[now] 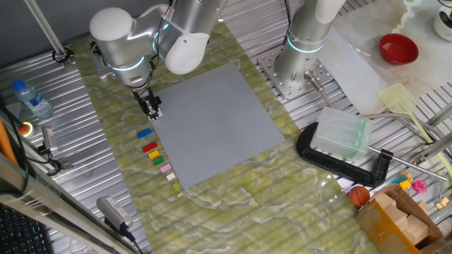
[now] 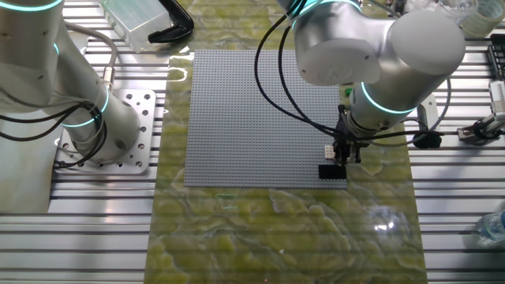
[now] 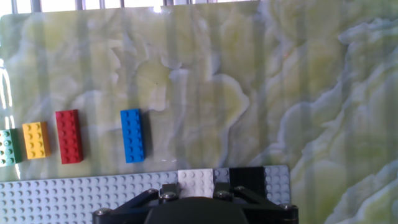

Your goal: Build with small Lego blocks

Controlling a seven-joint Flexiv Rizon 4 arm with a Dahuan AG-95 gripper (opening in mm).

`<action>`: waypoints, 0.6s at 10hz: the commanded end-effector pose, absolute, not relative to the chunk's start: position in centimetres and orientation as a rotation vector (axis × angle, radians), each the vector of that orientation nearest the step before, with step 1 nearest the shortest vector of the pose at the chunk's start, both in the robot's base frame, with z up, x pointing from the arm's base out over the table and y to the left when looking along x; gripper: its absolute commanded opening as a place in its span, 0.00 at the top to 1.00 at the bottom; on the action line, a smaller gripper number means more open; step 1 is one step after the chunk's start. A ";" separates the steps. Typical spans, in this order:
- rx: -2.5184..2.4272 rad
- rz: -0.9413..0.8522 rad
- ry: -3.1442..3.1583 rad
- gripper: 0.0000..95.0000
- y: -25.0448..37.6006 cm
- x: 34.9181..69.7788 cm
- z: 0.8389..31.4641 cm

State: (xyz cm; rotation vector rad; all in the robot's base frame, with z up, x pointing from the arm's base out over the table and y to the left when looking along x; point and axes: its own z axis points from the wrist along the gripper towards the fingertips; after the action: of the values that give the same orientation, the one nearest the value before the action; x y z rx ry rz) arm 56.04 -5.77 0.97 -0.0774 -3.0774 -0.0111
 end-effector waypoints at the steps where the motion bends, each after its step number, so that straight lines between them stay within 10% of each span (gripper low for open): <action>1: -0.089 -0.011 -3.061 1.00 -5.8 56.1 0.8; 6: -0.092 -0.010 -3.049 1.00 -5.8 56.0 0.8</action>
State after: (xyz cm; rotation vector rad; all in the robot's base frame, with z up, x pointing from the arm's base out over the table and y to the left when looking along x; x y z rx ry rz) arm 56.04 -5.76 0.97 -0.0920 -3.0496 -0.0090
